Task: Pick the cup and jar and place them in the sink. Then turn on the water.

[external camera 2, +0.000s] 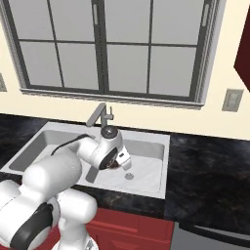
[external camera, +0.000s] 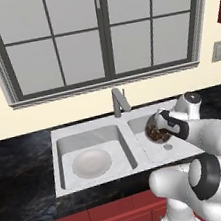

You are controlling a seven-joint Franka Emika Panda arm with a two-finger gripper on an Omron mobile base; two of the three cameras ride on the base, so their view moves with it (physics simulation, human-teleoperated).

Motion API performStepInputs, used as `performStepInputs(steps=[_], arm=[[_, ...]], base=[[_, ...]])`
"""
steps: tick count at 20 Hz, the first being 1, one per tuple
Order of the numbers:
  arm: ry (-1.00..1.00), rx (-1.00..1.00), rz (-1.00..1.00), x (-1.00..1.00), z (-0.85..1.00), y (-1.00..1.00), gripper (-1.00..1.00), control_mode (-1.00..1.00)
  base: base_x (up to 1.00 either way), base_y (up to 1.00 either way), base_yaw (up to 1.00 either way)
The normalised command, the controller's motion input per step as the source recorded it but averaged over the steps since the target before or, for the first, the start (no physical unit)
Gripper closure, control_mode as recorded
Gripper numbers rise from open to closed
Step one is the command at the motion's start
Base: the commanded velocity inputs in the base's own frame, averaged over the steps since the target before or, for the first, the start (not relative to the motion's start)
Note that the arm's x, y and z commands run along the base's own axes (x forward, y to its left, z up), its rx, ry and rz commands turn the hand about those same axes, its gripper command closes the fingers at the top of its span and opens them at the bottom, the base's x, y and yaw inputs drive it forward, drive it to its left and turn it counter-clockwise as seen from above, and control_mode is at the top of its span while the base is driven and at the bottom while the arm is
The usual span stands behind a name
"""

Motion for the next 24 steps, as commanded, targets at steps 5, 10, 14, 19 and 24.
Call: performStepInputs(steps=[5,10,14,19,24], arm=[[0.0,0.0,0.0,0.27,-0.25,0.0,1.0,-1.0],[0.0,0.0,0.0,0.25,-0.26,0.0,1.0,-1.0],[0.0,0.03,0.0,0.25,-0.24,0.0,1.0,-1.0],[0.0,0.03,0.0,0.26,-0.22,0.0,1.0,-1.0],[0.0,0.0,0.0,0.25,-0.26,0.0,1.0,-1.0]], base=[[0.0,0.0,0.0],[0.0,0.0,0.0],[0.0,0.0,0.0],[0.0,0.0,0.0],[0.0,0.0,0.0]])
